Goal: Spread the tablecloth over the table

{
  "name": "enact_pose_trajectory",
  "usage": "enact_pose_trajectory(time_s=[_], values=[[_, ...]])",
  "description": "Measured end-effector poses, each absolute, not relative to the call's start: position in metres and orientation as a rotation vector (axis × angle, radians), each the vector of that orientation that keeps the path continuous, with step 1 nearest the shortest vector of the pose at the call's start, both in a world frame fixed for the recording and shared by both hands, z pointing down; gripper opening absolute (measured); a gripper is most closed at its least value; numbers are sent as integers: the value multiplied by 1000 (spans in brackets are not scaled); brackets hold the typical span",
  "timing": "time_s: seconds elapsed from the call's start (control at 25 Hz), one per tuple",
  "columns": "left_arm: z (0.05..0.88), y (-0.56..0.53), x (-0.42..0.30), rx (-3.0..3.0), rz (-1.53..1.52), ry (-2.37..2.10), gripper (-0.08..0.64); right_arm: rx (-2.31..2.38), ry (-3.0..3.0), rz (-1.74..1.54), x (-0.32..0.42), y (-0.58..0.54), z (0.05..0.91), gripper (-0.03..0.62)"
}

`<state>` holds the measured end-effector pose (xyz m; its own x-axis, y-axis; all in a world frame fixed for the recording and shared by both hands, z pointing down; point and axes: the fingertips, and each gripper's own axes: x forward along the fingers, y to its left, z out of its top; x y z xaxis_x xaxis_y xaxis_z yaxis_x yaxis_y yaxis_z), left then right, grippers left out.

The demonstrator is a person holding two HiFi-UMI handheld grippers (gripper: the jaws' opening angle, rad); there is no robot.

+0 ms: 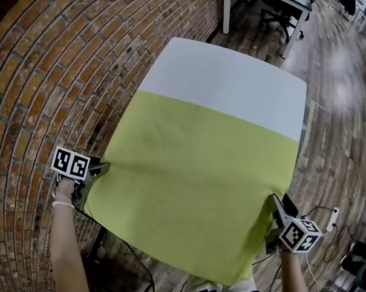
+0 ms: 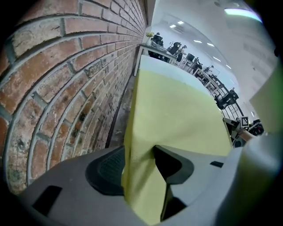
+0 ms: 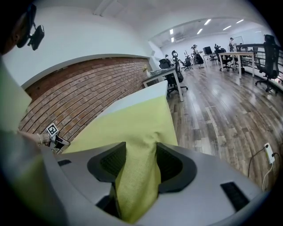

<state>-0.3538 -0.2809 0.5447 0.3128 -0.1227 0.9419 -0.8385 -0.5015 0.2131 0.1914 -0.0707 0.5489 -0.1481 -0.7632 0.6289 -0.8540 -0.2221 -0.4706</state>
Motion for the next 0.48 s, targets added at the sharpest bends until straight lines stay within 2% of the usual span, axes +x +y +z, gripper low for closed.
enact_pose_trajectory(time_s=[0.48], values=[[540,-322,-328,1876,1398,-999,222,1977,-1901,1268,219,-110,548,235]])
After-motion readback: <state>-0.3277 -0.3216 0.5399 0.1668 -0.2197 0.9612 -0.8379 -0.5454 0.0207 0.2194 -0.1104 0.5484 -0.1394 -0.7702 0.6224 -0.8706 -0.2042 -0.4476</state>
